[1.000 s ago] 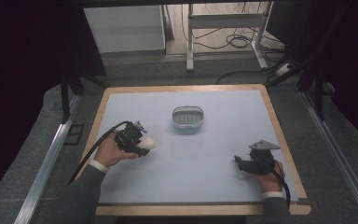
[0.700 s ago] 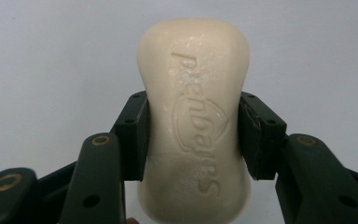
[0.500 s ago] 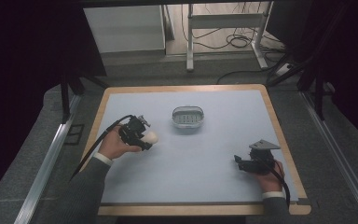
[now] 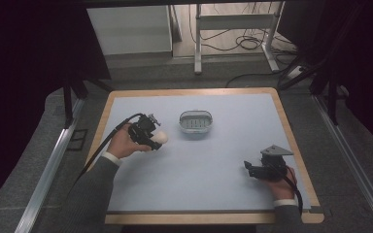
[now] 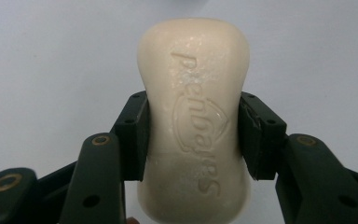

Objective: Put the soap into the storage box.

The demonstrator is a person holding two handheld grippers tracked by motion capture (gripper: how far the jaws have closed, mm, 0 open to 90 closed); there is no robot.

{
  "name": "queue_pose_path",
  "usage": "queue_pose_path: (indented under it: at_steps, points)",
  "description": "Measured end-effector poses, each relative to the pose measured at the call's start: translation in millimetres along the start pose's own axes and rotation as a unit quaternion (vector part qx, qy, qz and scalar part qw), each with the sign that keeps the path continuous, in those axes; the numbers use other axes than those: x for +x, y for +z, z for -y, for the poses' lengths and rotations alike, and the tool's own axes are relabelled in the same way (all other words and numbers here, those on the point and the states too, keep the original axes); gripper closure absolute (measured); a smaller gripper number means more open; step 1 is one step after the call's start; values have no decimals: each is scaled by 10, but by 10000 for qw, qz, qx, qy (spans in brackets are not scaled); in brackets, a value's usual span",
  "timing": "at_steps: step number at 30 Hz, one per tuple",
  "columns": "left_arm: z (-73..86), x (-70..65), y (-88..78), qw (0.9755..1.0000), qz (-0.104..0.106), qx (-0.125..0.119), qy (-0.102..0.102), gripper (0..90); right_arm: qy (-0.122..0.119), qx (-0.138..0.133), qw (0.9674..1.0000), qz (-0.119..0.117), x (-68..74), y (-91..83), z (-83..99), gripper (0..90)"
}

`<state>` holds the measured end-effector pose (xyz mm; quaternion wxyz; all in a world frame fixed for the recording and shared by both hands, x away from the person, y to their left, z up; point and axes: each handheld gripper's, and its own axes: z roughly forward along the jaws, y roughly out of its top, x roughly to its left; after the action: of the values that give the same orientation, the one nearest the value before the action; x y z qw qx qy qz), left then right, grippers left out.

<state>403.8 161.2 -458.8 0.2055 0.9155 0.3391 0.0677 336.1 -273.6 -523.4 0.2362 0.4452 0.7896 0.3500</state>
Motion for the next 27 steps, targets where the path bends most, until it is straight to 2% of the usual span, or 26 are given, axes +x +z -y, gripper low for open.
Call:
queue_pose_path:
  at_steps: [15,27]
  points:
    - [-168,101,8,10000,-24,-20,-28,499,7,-122,9999,-103,-7,-34,-16,185]
    - [-324,160,33,10000,-26,3,91,499,-1,-100,9999,-83,-9,-32,-16,184]
